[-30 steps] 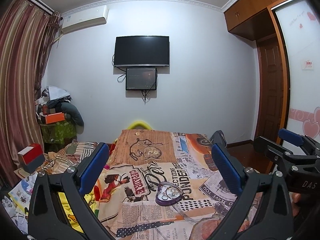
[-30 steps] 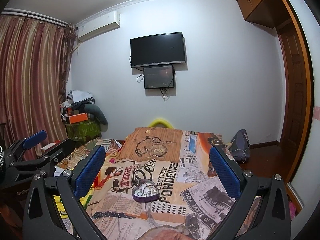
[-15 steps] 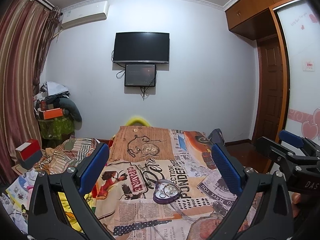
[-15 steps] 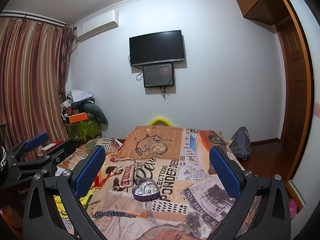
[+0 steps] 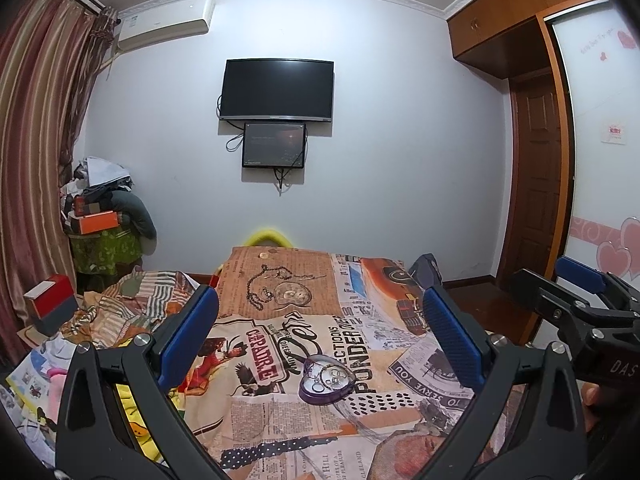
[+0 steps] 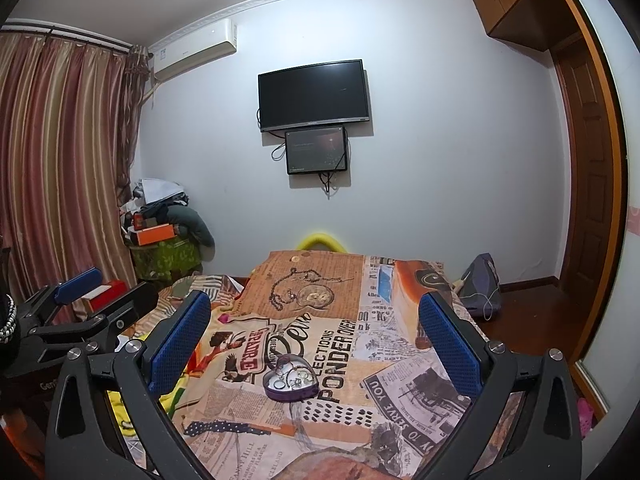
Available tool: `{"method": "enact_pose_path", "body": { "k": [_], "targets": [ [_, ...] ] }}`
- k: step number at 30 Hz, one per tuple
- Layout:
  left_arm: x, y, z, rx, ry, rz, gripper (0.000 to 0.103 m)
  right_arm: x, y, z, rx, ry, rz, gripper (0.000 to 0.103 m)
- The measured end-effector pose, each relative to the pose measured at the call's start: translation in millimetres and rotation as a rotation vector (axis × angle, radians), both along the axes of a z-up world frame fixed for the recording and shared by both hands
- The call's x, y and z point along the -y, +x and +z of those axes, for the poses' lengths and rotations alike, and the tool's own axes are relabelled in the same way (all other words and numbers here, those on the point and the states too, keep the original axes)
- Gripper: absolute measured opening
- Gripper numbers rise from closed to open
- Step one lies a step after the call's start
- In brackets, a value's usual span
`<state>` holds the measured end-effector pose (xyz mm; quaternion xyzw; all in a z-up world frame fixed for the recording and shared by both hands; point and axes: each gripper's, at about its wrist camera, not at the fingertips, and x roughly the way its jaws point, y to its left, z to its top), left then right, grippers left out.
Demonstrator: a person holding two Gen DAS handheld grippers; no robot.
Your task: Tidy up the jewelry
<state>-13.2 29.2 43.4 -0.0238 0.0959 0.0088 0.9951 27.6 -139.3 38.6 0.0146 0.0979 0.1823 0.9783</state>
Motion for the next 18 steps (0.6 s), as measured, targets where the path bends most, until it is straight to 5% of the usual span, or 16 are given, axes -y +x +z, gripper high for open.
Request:
{"method": "enact_pose_path", "body": {
  "k": [18],
  "targets": [
    [-2.0, 2.0, -4.5, -0.01, 0.001, -0.025, 0.102, -0.6, 3.9, -3.2, -0.016, -0.002, 0.007, 0.103]
  ]
}}
